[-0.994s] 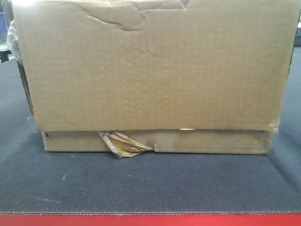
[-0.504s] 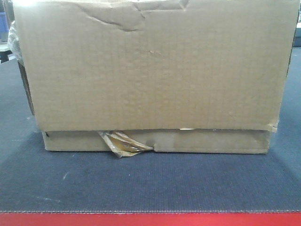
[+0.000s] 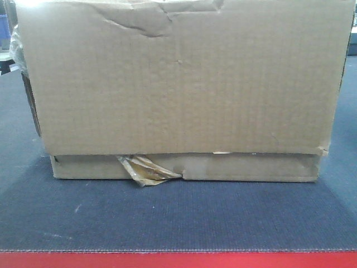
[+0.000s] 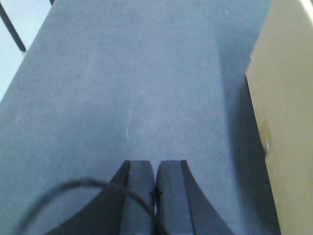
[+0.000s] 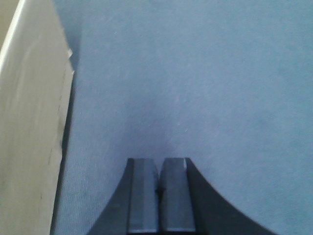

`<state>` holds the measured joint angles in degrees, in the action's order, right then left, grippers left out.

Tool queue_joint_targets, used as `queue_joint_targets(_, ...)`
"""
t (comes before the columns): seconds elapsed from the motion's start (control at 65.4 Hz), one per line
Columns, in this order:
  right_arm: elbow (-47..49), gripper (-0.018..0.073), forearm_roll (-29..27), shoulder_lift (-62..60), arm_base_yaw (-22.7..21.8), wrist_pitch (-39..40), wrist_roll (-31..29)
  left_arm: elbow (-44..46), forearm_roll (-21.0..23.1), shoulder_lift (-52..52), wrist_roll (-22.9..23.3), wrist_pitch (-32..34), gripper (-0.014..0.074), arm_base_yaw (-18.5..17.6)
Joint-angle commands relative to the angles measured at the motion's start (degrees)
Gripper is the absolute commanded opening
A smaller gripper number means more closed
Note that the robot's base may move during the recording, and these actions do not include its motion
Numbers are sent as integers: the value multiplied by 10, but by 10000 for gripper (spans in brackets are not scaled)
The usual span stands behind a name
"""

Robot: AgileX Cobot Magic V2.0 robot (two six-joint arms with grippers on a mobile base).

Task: Grab carton from right shelf to conveyor
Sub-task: 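Open both grippers to release the carton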

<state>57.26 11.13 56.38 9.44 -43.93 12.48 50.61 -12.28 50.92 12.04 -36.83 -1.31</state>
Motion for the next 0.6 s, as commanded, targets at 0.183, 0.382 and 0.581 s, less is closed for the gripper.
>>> queue_joint_targets(0.183, -205, -76, 6, -156, -3, 162, -1, -187, 4, -175, -4, 129, 3, 2)
queue_joint_targets(0.382, -314, -76, 6, -289, -3, 219, -1, -254, 3, -297, -4, 151, 3, 2)
queue_joint_targets(0.581, -363, -76, 6, -423, -3, 261, -1, -267, 3, -381, -4, 151, 3, 2)
